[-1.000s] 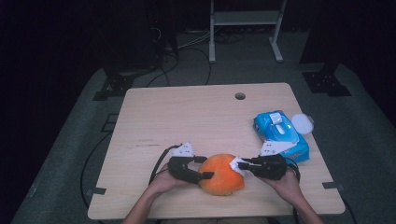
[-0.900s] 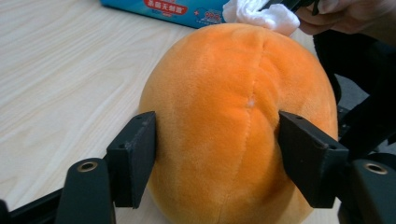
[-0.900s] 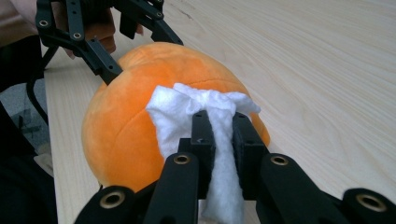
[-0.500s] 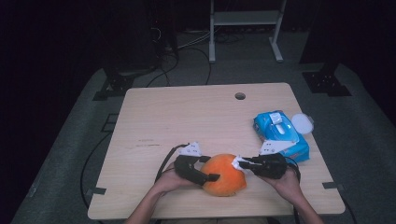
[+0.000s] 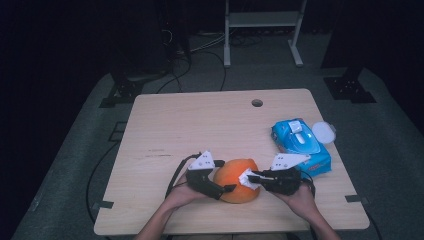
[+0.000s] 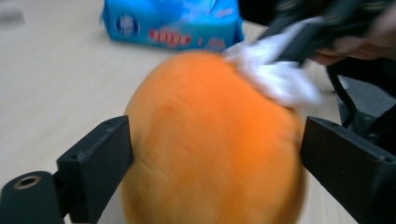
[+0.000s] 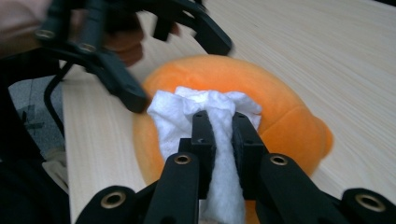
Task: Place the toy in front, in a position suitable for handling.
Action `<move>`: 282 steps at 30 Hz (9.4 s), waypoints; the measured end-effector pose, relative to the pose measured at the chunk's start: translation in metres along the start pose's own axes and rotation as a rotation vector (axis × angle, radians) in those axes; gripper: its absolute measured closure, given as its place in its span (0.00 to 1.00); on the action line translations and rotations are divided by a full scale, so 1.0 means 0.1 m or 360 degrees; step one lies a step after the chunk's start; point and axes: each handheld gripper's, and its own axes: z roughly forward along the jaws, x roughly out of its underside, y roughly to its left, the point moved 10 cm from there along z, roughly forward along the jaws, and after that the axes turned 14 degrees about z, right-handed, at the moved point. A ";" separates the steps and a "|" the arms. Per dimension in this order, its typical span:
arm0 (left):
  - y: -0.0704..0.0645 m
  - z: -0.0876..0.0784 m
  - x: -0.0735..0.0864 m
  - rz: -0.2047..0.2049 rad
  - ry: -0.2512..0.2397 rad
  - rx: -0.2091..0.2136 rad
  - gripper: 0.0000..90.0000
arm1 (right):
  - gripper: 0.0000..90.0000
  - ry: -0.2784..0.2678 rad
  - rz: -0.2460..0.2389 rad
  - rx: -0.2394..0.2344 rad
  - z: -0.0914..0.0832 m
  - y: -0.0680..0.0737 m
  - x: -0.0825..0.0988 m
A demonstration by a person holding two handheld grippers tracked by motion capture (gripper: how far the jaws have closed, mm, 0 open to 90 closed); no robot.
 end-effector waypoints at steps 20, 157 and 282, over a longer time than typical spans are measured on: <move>-0.01 -0.08 0.05 0.0005 -0.0038 0.0082 0.15 | 0.90 -0.0010 0.0003 0.0115 -0.09 -0.17 0.02; -0.16 0.04 -0.06 0.0063 -0.0016 0.0118 0.09 | 0.90 -0.0134 -0.0099 0.0183 -0.24 0.01 -0.17; -0.03 -0.03 0.07 0.0016 -0.0040 -0.0027 0.29 | 0.90 -0.0080 0.0138 0.0202 -0.25 -0.38 0.01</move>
